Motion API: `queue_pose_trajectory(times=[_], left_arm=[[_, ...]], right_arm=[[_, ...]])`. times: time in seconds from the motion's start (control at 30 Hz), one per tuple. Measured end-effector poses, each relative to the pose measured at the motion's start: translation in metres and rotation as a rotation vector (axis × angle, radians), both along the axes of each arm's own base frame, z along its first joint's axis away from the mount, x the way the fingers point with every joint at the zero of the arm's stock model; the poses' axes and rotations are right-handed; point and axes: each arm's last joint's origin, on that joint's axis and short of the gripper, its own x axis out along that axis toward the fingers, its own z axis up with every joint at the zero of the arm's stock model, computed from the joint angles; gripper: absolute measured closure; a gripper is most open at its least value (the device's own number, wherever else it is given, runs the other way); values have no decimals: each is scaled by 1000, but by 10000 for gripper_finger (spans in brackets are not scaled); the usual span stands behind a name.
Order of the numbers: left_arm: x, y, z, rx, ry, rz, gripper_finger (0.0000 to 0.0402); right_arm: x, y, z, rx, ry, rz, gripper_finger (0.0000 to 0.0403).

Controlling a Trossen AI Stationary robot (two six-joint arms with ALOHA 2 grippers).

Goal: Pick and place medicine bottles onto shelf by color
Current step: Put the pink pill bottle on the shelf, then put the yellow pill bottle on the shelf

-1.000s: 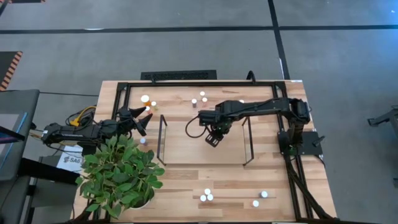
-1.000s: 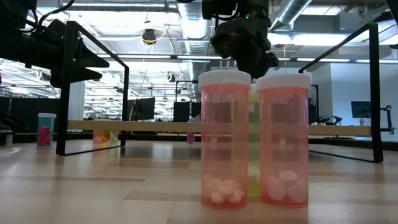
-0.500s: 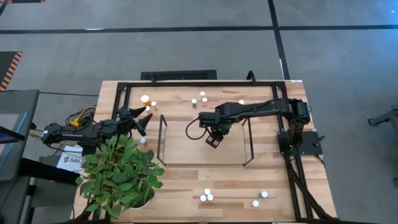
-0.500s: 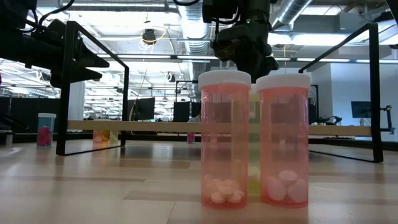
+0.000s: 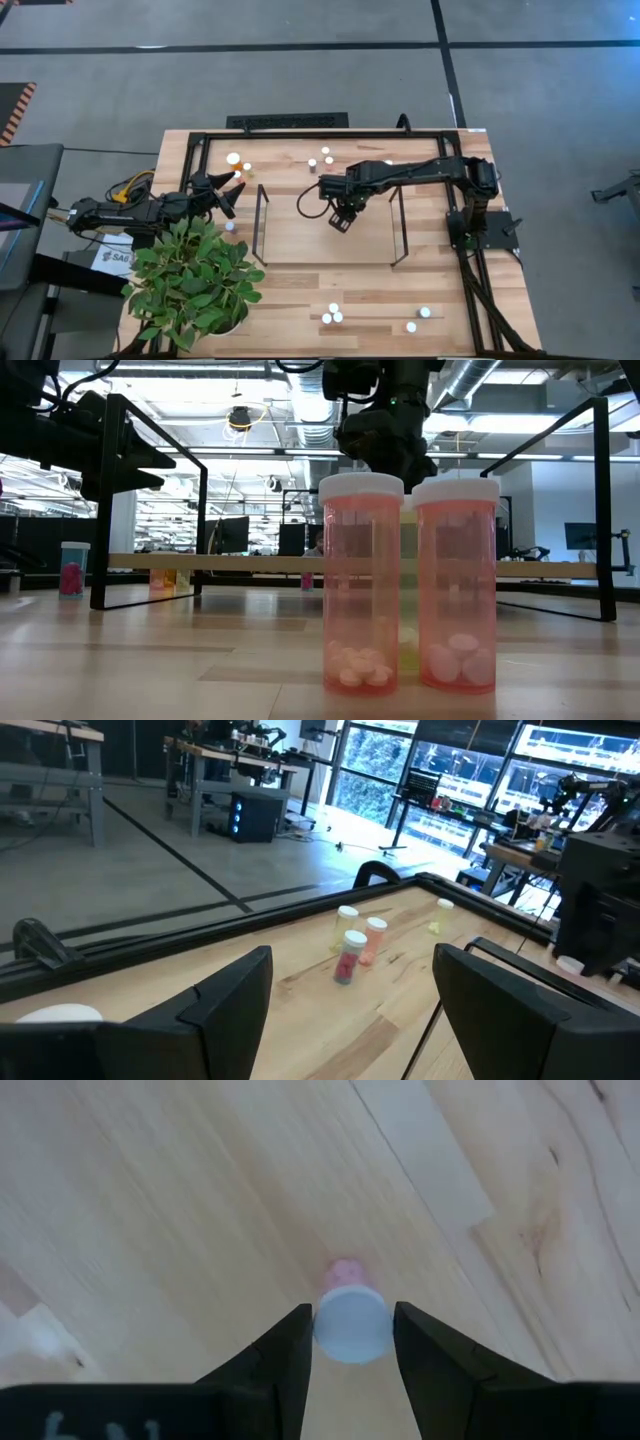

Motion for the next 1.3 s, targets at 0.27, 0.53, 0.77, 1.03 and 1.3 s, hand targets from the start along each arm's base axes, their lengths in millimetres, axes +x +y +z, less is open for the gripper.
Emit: queue_pose_trajectory(times=[0.27,0.53,0.77,1.03,1.3], left_arm=[[0,0,0,0,0,0,137],[0,0,0,0,0,0,137],[0,0,0,0,0,0,137],[0,0,0,0,0,0,137],[0,0,0,0,0,0,137]], right_arm=[[0,-3,0,-16,-6,-11,236],[0,-3,0,3,-2,-61,217],[0,-5,21,7,-2,-88,181],[-8,-28,57,31,0,-304,157],[-40,-102,59,178,105,-578,158]])
